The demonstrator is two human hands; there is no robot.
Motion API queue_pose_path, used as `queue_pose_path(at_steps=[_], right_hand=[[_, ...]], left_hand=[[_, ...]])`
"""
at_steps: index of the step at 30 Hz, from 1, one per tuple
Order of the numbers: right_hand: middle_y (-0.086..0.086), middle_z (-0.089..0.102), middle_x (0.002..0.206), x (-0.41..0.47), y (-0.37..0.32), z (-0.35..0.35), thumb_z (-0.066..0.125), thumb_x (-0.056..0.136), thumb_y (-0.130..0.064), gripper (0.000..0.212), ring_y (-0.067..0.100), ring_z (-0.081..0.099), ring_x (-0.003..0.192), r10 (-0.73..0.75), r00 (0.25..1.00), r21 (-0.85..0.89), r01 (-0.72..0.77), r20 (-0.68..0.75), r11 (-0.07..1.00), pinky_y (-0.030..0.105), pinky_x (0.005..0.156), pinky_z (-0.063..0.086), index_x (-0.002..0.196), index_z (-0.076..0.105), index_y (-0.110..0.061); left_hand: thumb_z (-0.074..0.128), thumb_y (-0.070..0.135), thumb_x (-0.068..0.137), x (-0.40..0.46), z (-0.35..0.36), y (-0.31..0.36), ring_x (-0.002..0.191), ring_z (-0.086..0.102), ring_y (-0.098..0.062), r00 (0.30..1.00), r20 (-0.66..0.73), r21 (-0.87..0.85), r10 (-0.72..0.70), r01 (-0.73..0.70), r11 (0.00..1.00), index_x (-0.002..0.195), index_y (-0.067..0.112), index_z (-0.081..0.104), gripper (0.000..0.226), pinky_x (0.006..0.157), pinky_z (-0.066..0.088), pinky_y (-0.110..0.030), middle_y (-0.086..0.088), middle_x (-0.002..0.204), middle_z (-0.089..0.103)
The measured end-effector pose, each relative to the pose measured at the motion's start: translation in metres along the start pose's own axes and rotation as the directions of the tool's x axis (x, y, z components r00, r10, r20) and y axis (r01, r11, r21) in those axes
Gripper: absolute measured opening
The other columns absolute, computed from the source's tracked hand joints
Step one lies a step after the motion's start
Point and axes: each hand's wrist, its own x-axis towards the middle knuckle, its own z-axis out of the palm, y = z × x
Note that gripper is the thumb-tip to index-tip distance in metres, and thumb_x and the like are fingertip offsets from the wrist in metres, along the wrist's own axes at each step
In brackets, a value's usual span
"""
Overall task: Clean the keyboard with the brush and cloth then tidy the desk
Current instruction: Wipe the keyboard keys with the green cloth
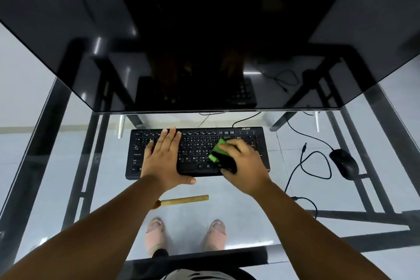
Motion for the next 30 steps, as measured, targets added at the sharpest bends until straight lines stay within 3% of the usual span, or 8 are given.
queue_pose_path(at_steps=[2,5,8,17,22,25,30], right_hand=[[-0.008,0.050,0.127,-0.002,0.009,-0.001,0.065,0.075,-0.035,0.057,0.022,0.057,0.108,-0.029,0.999,0.010,0.029,-0.035,1.000,0.043,0.093,0.049,0.132,0.054,-0.036],[-0.001,0.051,0.125,0.003,0.022,-0.003,0.066,0.079,-0.028,0.054,0.028,0.059,0.102,0.230,0.948,0.100,-0.213,-0.222,0.972,0.044,0.089,0.052,0.132,0.055,-0.030],[0.005,0.049,0.129,0.025,0.014,-0.005,0.063,0.085,-0.029,0.052,0.031,0.057,0.104,0.375,0.896,0.134,-0.353,-0.236,0.926,0.046,0.090,0.052,0.136,0.051,-0.023],[0.004,0.051,0.124,0.083,-0.076,0.013,0.062,0.091,-0.032,0.042,0.028,0.058,0.104,0.113,0.988,0.251,-0.084,-0.101,0.964,0.041,0.090,0.052,0.131,0.053,-0.024],[-0.009,0.042,0.138,0.088,-0.096,0.022,0.061,0.087,-0.046,0.052,0.021,0.045,0.118,-0.100,0.993,-0.057,0.103,0.055,0.993,0.043,0.096,0.040,0.136,0.045,-0.041],[-0.011,0.039,0.140,0.085,-0.084,0.018,0.057,0.089,-0.046,0.052,0.019,0.046,0.118,-0.042,0.997,-0.135,0.050,0.064,0.990,0.041,0.096,0.045,0.138,0.042,-0.039],[-0.003,0.041,0.133,0.081,-0.060,0.008,0.051,0.095,-0.040,0.042,0.026,0.048,0.109,0.250,0.968,-0.136,-0.252,-0.030,0.958,0.040,0.084,0.055,0.133,0.050,-0.024]], left_hand=[[0.062,0.086,0.049,0.003,-0.003,-0.003,0.146,-0.020,-0.014,0.999,0.025,0.015,-0.025,0.024,1.000,0.152,0.021,-0.012,0.143,0.120,-0.003,-0.045,0.006,0.159,-0.021],[0.065,0.085,0.046,0.004,-0.008,-0.008,0.146,-0.022,-0.015,0.997,0.051,0.021,-0.049,0.048,0.999,0.152,0.021,-0.013,0.147,0.120,-0.004,-0.045,0.005,0.159,-0.023],[0.067,0.084,0.044,0.004,-0.011,-0.012,0.146,-0.021,-0.015,0.997,0.052,0.020,-0.061,0.060,0.998,0.152,0.021,-0.013,0.149,0.120,-0.004,-0.045,0.004,0.159,-0.022],[0.063,0.088,0.038,0.000,-0.017,-0.041,0.147,-0.018,-0.014,0.994,0.034,0.008,-0.102,0.102,0.995,0.151,0.021,-0.016,0.154,0.120,-0.003,-0.043,0.005,0.160,-0.018],[0.065,0.086,0.039,-0.010,-0.018,-0.063,0.146,-0.020,-0.014,0.988,0.038,-0.013,-0.150,0.150,0.989,0.150,0.018,-0.019,0.156,0.120,-0.002,-0.046,0.002,0.160,-0.021],[0.069,0.083,0.040,-0.017,-0.018,-0.074,0.146,-0.019,-0.014,0.981,0.027,-0.052,-0.190,0.191,0.980,0.150,0.018,-0.020,0.156,0.120,-0.003,-0.044,0.003,0.160,-0.021],[0.070,0.082,0.043,-0.026,-0.015,-0.095,0.148,-0.014,-0.014,0.971,0.032,-0.113,-0.236,0.238,0.965,0.151,0.018,-0.016,0.152,0.120,-0.004,-0.045,0.002,0.161,-0.015]])
